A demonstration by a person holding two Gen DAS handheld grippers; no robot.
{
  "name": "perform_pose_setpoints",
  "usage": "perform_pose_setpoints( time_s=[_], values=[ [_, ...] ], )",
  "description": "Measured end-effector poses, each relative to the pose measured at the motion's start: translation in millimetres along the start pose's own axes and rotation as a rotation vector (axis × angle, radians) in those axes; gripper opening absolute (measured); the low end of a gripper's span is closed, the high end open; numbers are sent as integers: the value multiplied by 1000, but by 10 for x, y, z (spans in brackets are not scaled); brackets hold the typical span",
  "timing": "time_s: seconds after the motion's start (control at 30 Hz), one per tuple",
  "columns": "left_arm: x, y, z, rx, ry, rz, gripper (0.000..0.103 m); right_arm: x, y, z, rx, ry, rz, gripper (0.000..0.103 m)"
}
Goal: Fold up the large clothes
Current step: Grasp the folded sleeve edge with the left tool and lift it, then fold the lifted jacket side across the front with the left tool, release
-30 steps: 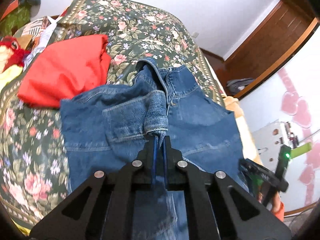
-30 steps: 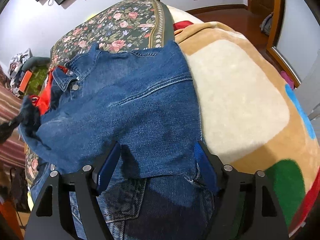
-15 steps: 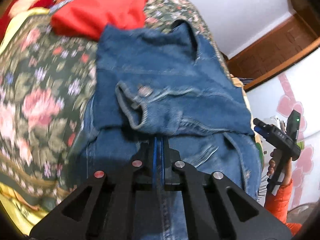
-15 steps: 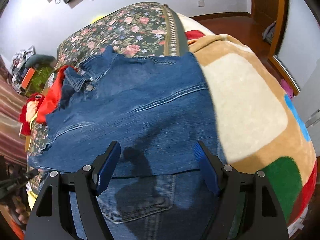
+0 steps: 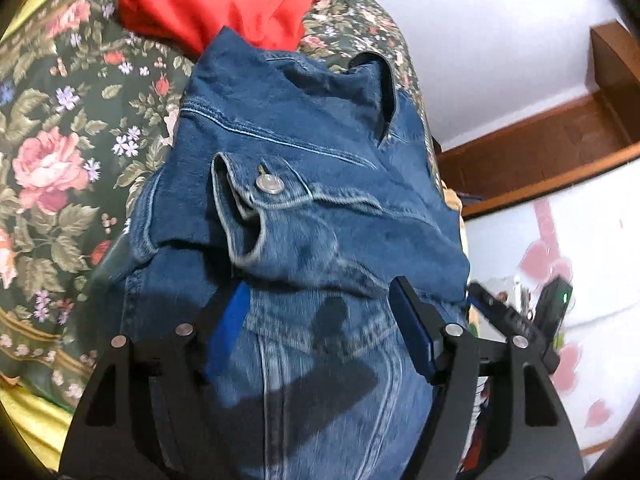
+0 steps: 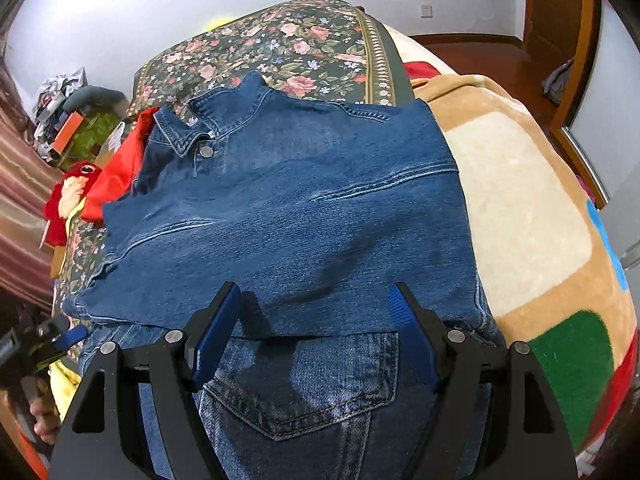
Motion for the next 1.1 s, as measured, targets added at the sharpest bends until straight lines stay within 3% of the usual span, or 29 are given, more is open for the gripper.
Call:
perform_pose_setpoints(
  time_s=[0.1, 0.17, 0.27, 0.4, 0.63, 0.67, 0.77, 0.93, 1.1],
  values=[
    [-83, -57, 68, -79, 3, -25, 62, 2, -5, -51, 5, -9, 2, 73],
    [-136, -87, 62, -142, -35, -39, 40, 4, 1, -76, 7, -16, 1, 73],
    [-178, -111, 2, -181, -89, -50, 27, -9, 4, -125, 8, -29, -1, 73],
    [-304, 31, -247, -254, -211, -114, 20, -47, 29, -161, 10, -36, -4, 73],
    [-699, 552, -710, -251, -340, -289, 16, -155, 103, -219, 16, -56, -38, 73],
    [-762, 639, -750, -257, -352, -319, 7, -171, 118, -230, 18, -58, -43, 73],
    [-925, 810, -764, -268, -364, -367, 7, -218, 143, -262, 21, -64, -57, 73],
    [-926, 599, -400, -304, -303, -300, 7, -208, 94, -297, 28, -69, -43, 73],
    [-692, 177, 223, -338, -196, -152, 8, -139, -26, -332, 42, -62, 5, 73]
  ],
)
Point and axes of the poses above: each gripper's, at about its wrist camera, not at the fingertips, and y roughly against the way its jaws point, z to its left, x to its underside, the point moved 4 cm from there along -y, roughly the way its jaws point, and after that the axes turned 10 degrees about -y, right-handed, at the moved point
